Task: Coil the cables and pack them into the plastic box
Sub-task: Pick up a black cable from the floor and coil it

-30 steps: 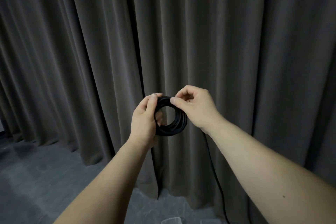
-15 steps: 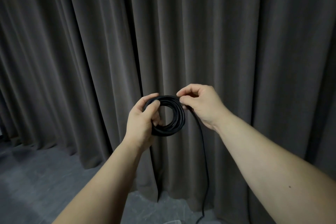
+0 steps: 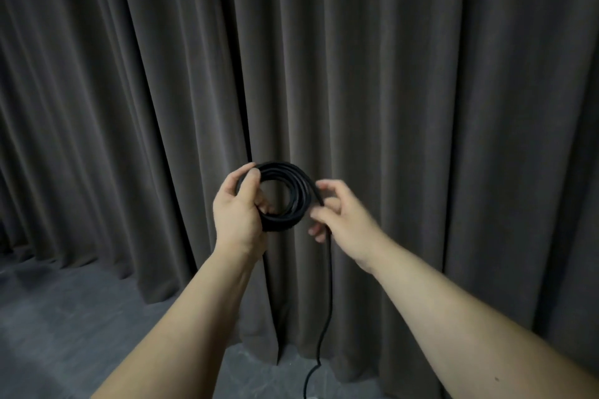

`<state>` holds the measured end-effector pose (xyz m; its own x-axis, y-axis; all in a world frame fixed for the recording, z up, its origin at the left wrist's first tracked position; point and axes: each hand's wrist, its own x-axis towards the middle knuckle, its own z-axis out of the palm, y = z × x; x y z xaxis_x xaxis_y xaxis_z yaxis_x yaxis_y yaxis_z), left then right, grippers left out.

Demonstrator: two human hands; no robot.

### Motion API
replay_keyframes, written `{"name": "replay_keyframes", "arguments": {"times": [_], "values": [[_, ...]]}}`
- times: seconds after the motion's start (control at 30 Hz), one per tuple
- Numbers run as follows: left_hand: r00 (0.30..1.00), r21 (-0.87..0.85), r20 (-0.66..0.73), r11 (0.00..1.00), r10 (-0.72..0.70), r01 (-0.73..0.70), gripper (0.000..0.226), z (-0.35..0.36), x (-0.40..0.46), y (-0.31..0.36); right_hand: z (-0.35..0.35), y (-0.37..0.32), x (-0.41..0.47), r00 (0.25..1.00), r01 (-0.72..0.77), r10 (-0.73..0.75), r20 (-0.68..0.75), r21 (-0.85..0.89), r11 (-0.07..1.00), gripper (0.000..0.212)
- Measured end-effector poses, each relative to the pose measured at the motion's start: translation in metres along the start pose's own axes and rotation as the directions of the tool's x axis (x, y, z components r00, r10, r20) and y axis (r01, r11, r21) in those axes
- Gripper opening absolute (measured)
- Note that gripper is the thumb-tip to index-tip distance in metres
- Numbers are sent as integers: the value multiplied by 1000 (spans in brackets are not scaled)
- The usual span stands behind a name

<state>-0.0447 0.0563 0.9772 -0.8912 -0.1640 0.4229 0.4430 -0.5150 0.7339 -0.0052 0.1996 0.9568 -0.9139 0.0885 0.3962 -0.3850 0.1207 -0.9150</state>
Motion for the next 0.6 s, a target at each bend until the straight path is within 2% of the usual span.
{"name": "replay_keyframes", "arguments": {"times": [0.07,0.13,0.17,0.2,0.27,0.3,0.33,0.4,0.43,0.6], "values": [[992,-45,-124,999,7,-12,10,-4,8,6,-4,12,-7,993,-100,104,53,-70,993,30],[970,-62,-243,997,26,-42,11,-11,19,10,-7,22,-11,987,-155,160,14,-168,973,26],[956,-31,-289,998,49,-60,13,-15,23,11,-7,24,-11,990,-139,134,-38,-282,949,21],[945,20,-317,997,79,-77,15,-18,25,11,-8,23,-11,995,-86,57,-77,-464,882,16],[937,149,-319,984,145,-101,17,-25,28,9,-6,13,-9,992,76,-125,2,-805,588,15],[938,222,-296,968,180,-115,18,-28,27,8,-2,2,-10,983,156,-161,89,-866,476,19],[941,300,-261,945,215,-132,18,-30,27,6,2,-12,-10,974,220,-151,171,-881,419,22],[948,434,-176,885,267,-168,18,-36,26,2,11,-38,-10,945,325,-111,307,-850,415,25],[953,471,-130,862,275,-184,17,-37,24,2,14,-52,-10,930,358,-95,354,-819,448,25],[979,486,66,850,195,-202,16,-31,13,1,20,-76,2,911,363,-122,393,-626,690,19]]}}
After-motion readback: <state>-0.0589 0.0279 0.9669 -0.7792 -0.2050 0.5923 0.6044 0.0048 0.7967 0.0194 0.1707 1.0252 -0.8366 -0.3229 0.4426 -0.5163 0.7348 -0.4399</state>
